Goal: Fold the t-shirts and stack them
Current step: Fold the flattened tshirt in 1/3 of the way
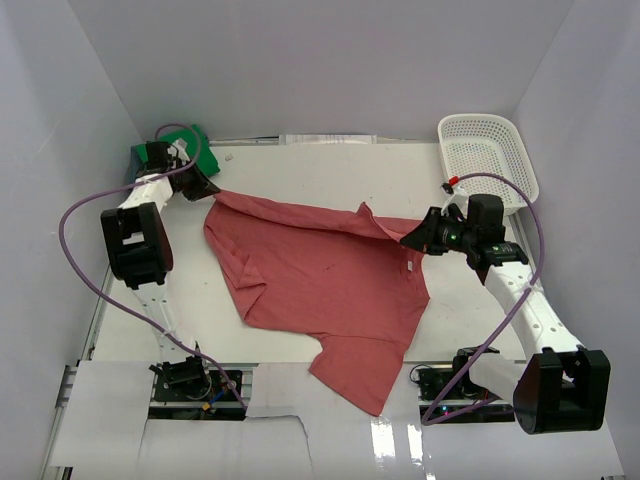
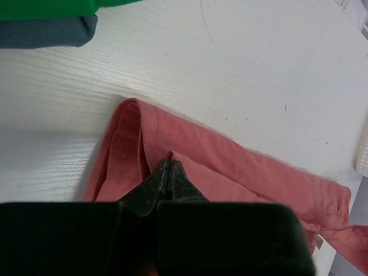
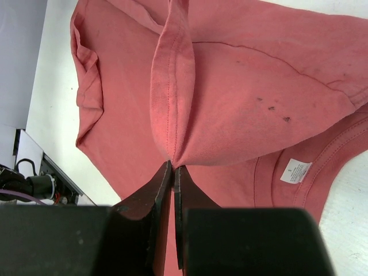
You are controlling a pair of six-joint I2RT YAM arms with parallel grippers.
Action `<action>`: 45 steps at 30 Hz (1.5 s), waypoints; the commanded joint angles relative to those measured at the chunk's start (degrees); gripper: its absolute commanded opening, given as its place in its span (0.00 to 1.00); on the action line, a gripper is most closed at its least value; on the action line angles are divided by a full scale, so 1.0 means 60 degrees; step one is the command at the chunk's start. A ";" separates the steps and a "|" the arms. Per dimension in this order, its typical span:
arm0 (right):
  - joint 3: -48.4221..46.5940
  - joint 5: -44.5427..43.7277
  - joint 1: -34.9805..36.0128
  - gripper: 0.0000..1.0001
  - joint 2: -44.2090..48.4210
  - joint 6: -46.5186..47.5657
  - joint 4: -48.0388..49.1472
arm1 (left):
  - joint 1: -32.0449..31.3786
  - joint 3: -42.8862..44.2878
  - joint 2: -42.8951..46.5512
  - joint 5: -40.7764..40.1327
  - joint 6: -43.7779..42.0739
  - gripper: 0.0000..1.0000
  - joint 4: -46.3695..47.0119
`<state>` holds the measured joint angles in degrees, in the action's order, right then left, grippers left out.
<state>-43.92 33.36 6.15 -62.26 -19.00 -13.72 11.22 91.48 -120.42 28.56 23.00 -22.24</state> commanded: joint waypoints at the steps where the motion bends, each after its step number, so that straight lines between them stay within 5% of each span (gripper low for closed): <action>1: -0.0619 0.0006 0.0044 0.08 0.0196 0.0150 -0.0072 | 0.0107 0.0178 0.0939 0.0221 0.0033 0.00 0.0118; 38: -0.0210 -0.0038 0.0044 0.08 0.0548 0.0296 -0.0395 | 0.0356 -0.0700 0.1613 0.0251 0.0048 0.00 0.0162; 45: -0.0398 -0.0316 0.0044 0.09 0.0285 0.0267 -0.1154 | 0.0371 -0.1519 0.2066 0.0016 0.0165 0.23 0.0293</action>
<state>-45.19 32.40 6.15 -59.77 -17.80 -17.69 12.99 84.51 -114.21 29.04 23.64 -21.61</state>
